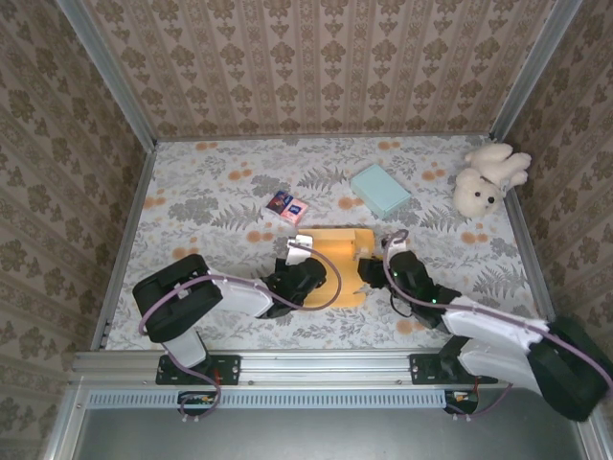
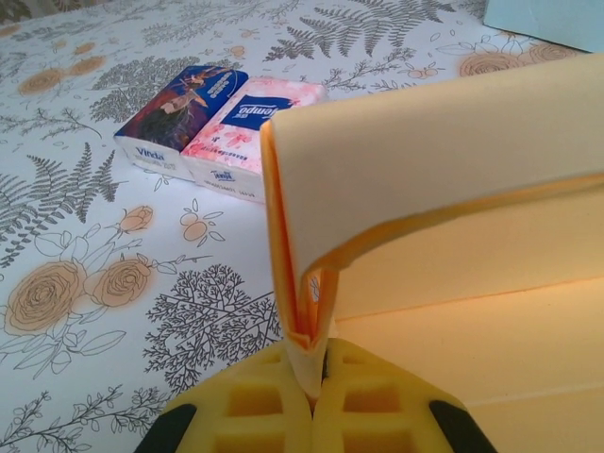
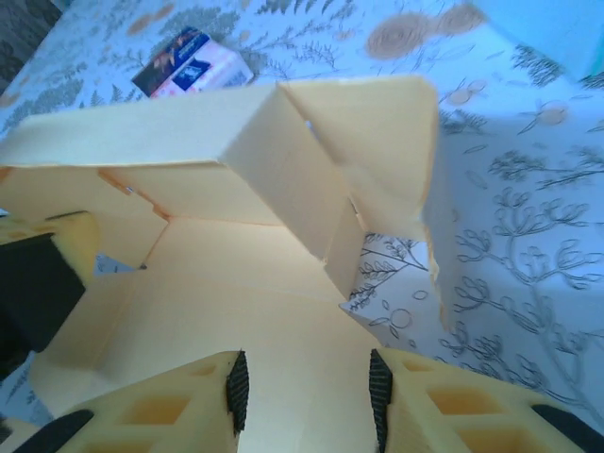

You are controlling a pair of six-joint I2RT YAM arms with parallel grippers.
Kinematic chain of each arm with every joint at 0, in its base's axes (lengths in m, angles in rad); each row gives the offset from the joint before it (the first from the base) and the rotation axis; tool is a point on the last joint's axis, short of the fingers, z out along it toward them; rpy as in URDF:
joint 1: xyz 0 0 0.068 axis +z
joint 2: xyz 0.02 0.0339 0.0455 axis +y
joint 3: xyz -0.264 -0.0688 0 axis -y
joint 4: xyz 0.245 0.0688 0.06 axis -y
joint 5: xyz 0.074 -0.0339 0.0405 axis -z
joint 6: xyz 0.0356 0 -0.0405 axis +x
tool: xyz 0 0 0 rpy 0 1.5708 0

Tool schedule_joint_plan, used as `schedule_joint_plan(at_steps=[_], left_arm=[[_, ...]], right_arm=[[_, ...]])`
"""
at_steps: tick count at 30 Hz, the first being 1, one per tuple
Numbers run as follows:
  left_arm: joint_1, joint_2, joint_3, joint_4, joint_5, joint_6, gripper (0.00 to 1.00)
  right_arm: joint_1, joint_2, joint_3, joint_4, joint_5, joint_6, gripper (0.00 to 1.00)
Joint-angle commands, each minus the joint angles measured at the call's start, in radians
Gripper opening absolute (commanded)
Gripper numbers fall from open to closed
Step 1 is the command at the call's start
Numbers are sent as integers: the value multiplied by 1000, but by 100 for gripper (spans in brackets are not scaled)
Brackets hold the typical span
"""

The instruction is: Fold the paper box

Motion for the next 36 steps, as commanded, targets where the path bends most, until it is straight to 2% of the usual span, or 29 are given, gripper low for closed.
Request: schedule_joint_plan(at_steps=[1, 4, 7, 13, 18, 24, 31, 36], left_arm=[[0, 3, -37, 30, 6, 76, 0], [3, 9, -61, 108, 49, 132, 0], [1, 13, -61, 118, 67, 171, 0], [6, 4, -77, 136, 94, 235, 0], [22, -13, -92, 137, 128, 248, 0], [32, -2, -96, 146, 155, 252, 0], [42, 16, -96, 156, 165, 256, 0], [60, 5, -105, 150, 173, 251, 0]], right_arm=[[4, -168, -34, -214, 114, -34, 45], [-3, -292, -91, -201, 175, -45, 53], [-26, -304, -113, -164, 191, -58, 58], [-82, -114, -78, -77, 122, -81, 60], [-90, 77, -43, 30, 38, -102, 60], [-87, 187, -5, 116, -41, -119, 59], [-83, 154, 6, 83, -49, -150, 59], [-76, 11, -25, -24, -6, -97, 60]])
